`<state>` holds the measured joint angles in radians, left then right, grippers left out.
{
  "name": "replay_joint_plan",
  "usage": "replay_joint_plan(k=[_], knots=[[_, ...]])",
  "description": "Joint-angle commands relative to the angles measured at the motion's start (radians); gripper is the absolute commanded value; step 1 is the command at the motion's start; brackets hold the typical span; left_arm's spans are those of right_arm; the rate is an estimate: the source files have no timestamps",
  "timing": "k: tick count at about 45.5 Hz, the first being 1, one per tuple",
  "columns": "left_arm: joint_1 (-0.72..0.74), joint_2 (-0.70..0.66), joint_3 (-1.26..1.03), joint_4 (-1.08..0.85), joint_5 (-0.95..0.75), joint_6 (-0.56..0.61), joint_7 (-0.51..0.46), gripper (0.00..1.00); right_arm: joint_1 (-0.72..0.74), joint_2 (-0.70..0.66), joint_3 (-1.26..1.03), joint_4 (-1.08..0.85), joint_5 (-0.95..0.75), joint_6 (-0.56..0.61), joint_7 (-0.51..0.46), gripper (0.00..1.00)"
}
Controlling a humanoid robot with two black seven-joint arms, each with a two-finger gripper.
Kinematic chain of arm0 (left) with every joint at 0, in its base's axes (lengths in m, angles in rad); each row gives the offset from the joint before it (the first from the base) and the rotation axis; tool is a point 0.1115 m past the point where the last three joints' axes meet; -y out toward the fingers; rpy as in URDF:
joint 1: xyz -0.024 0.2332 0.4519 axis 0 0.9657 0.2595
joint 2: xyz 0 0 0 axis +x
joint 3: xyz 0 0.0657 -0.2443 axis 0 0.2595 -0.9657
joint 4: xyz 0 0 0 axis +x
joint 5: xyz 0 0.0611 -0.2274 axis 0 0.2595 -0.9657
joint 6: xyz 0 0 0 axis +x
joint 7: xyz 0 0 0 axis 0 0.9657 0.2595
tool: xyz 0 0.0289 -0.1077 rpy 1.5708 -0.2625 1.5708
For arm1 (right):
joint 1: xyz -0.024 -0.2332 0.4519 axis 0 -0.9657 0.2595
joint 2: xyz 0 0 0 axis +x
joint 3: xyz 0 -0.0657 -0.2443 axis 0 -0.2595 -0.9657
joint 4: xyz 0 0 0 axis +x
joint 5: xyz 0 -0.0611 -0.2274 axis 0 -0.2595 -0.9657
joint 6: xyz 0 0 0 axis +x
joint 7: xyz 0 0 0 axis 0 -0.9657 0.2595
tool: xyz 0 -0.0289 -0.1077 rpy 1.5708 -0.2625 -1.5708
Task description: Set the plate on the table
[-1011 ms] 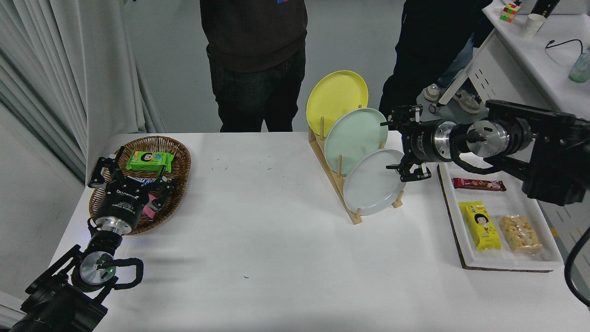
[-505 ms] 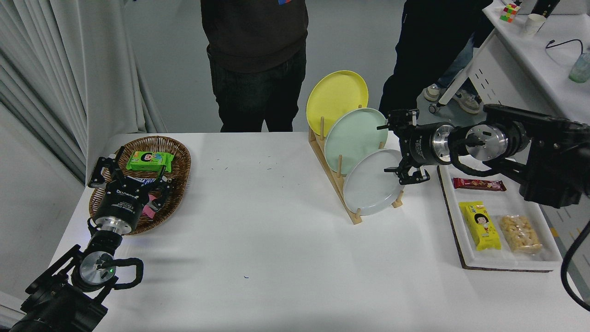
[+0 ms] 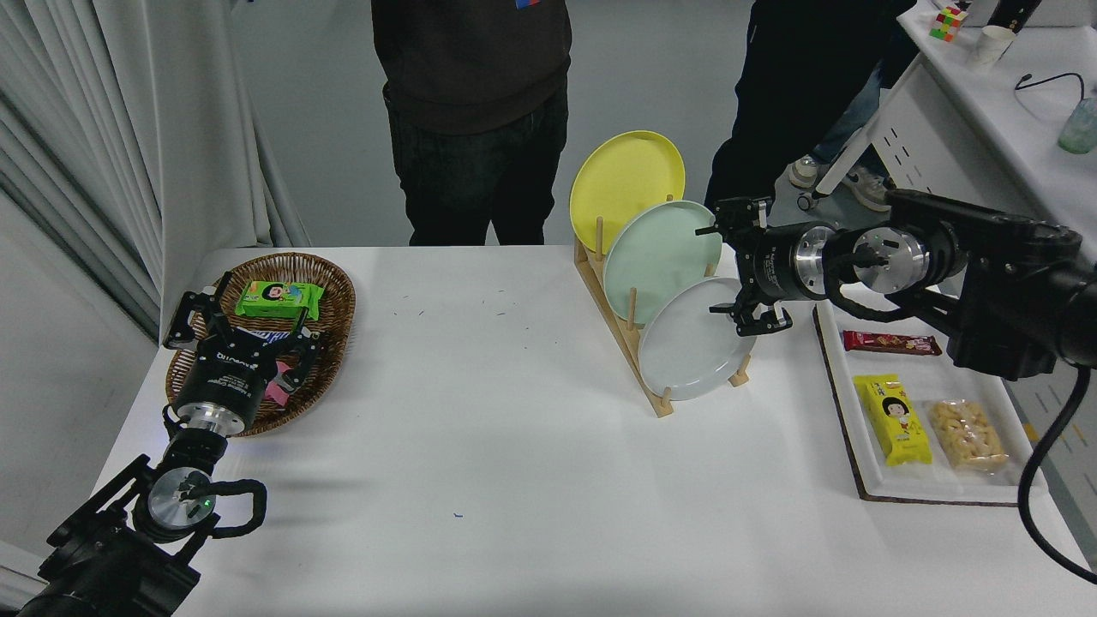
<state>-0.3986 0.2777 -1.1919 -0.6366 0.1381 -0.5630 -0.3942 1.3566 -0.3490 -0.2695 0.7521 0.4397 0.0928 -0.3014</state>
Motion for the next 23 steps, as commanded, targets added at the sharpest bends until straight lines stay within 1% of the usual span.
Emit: replay_joint_plan(k=[1,13,23], knots=[[0.0,0.0,0.0,0.0,0.0,0.0,0.0,0.98,-0.008,0.022,-0.005,-0.019,0.001,-0.011,-0.005,1.0],[0.0,0.0,0.0,0.0,0.0,0.0,0.0,0.98,-0.007,0.062,0.015,-0.086,0.004,-0.03,-0.096,1.0],[0.0,0.0,0.0,0.0,0.0,0.0,0.0,0.98,-0.008,0.104,0.015,-0.16,0.004,-0.033,-0.113,1.0]])
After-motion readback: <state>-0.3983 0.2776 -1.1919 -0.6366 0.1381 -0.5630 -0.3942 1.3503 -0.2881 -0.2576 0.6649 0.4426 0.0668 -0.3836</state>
